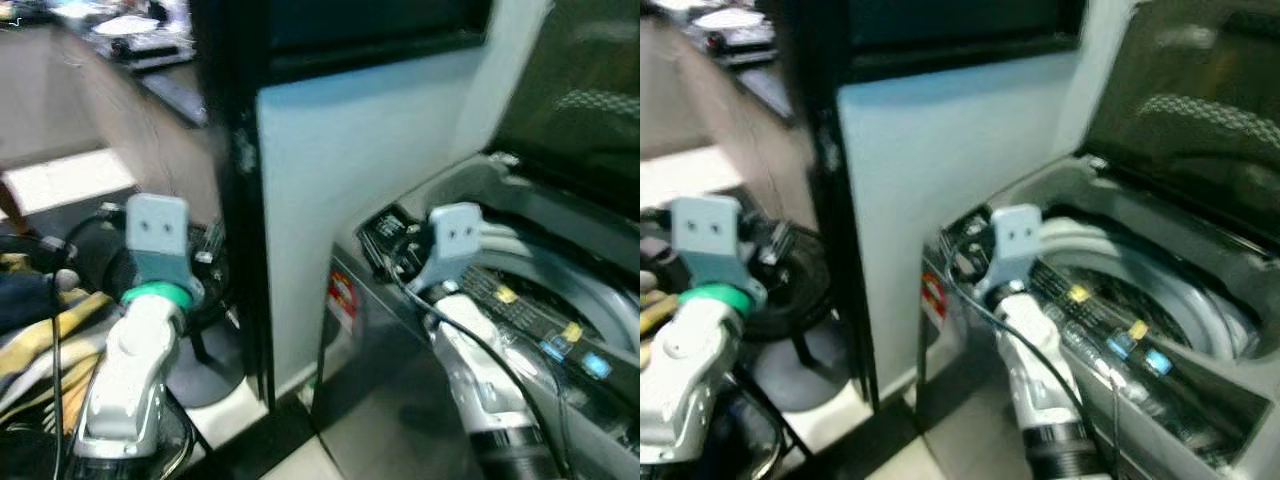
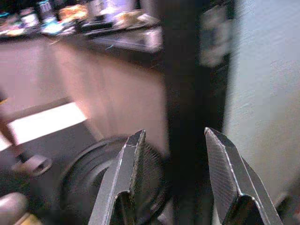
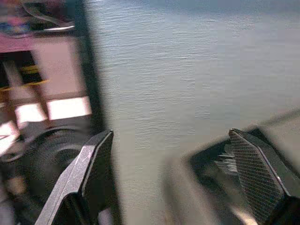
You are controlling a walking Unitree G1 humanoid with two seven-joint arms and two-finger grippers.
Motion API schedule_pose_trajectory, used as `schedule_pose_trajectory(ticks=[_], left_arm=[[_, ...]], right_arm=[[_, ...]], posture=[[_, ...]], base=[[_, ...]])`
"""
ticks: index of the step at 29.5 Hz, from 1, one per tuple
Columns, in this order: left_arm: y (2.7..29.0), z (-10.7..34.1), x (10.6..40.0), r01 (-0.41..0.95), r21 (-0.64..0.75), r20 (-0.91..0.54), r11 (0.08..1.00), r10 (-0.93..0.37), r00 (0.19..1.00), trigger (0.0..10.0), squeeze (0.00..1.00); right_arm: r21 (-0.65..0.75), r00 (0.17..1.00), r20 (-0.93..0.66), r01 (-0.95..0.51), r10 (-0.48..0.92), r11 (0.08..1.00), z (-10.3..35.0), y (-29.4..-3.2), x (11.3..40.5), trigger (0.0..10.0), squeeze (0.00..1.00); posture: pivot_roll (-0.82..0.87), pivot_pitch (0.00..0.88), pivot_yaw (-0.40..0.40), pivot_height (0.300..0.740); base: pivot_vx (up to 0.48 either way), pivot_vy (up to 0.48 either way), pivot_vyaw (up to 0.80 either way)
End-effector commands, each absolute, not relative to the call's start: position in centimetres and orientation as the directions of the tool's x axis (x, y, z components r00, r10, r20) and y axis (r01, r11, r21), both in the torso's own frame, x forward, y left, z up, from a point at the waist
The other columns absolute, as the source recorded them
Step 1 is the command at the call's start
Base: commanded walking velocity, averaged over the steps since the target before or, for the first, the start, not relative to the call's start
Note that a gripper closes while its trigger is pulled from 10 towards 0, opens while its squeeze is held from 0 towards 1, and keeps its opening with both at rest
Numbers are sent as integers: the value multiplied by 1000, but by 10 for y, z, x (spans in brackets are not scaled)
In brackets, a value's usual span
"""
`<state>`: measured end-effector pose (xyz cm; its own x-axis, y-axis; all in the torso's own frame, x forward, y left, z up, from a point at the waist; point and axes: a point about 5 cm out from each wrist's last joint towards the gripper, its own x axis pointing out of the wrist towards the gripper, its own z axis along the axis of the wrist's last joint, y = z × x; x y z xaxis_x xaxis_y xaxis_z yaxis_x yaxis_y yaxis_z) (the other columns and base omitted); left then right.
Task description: Clothes washing
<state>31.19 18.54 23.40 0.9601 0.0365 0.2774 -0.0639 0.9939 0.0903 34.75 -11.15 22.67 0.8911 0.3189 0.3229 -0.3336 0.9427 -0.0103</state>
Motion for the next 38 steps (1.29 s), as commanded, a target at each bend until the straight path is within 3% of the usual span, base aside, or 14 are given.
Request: schedule_pose_trajectory(ticks=[1, 8, 19, 38], left_arm=[[183, 226, 309, -50, 99, 256, 994, 23, 966, 10000, 0], [180, 207, 307, -7, 73, 199, 997, -8, 980, 10000, 0], [175, 212, 309, 17, 73, 225, 997, -33, 974, 10000, 0], [167, 210, 314, 46, 31, 180, 998, -51, 982, 10000, 0]], right_arm=[[-11, 899, 306, -326, 313, 945, 220, -116, 346, 10000, 0], [-20, 907, 290, -313, 305, 950, 213, -123, 344, 10000, 0], [-24, 907, 295, -308, 301, 951, 215, -126, 345, 10000, 0], [11, 916, 296, -287, 271, 958, 216, -129, 350, 10000, 0]], posture=[[33, 16, 1, 740], [24, 3, 4, 740], [21, 2, 3, 740], [10, 51, 1, 740]], base=[[0, 0, 800], [0, 0, 800], [0, 0, 800], [0, 0, 787]])
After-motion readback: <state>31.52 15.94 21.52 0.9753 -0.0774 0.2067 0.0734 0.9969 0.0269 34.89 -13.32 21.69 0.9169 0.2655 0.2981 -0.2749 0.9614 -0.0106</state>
